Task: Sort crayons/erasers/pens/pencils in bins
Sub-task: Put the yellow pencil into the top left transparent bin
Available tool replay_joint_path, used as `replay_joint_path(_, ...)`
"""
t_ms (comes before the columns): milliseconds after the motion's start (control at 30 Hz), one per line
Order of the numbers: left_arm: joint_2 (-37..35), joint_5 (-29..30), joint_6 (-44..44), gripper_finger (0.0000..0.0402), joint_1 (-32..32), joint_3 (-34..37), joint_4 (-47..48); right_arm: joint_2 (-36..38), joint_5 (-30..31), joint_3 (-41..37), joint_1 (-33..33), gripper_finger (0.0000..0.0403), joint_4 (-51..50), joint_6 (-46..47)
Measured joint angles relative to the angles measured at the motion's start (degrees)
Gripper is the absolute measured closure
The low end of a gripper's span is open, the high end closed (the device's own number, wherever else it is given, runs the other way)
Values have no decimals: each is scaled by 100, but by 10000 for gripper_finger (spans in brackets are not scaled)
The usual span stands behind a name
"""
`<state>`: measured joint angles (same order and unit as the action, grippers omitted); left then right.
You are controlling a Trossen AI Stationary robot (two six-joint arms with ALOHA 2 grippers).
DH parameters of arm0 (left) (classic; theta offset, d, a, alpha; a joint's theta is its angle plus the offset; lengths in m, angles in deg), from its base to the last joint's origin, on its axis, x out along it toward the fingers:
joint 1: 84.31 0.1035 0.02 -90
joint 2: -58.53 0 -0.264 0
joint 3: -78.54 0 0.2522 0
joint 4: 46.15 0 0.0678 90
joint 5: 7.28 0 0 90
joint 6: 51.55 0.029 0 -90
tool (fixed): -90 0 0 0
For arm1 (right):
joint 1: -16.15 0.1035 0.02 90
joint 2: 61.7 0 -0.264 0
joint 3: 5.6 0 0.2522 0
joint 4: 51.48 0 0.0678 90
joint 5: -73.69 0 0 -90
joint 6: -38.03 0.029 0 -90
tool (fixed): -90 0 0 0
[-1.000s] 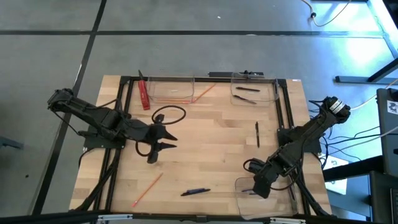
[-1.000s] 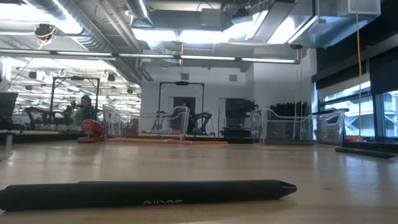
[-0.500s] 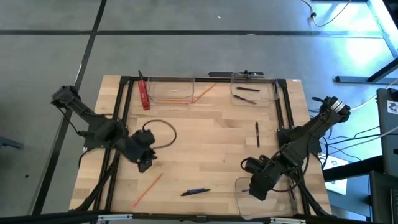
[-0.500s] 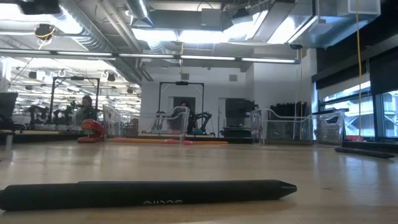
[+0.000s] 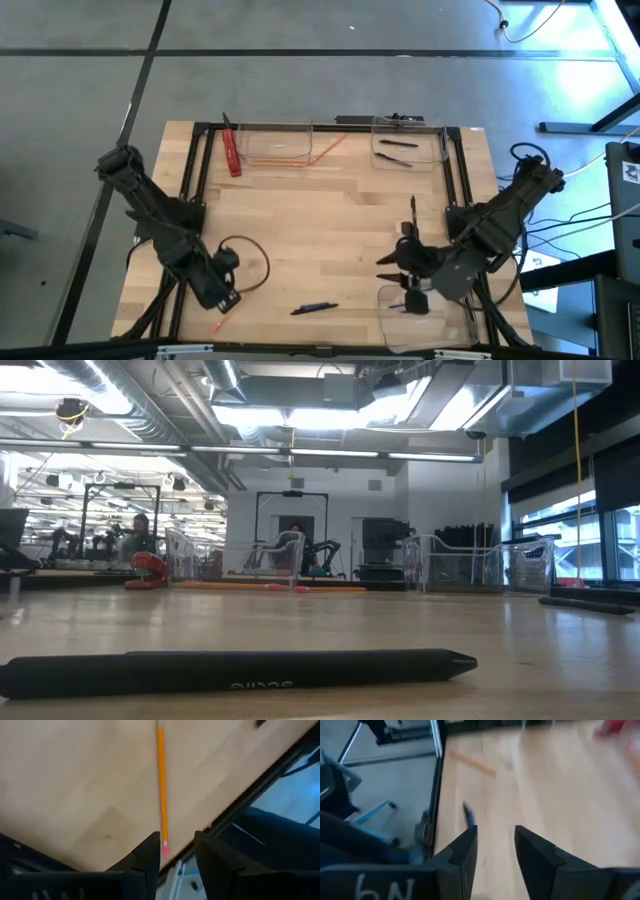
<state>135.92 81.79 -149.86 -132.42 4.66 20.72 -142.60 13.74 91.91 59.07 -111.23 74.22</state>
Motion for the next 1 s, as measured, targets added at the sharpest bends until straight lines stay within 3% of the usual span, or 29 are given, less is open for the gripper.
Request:
replay_joint_path(333,739,-28,-352,289,-665,0,-1383,2,242,928,0,271,372,-2099)
replay_joint_path(533,1159,-28,-835,289,-874,0,-1550,4,-18,1123,0,271,736,-2742)
replay_joint_path(667,1416,-31,-1151,289,-954,0,-1553,2,-115,1125,0,271,909,-2768)
replay_joint_path(1000,1865,-24,-956,289,-1149,0,-1544,2,-121,1125,-53,271,897,-2527)
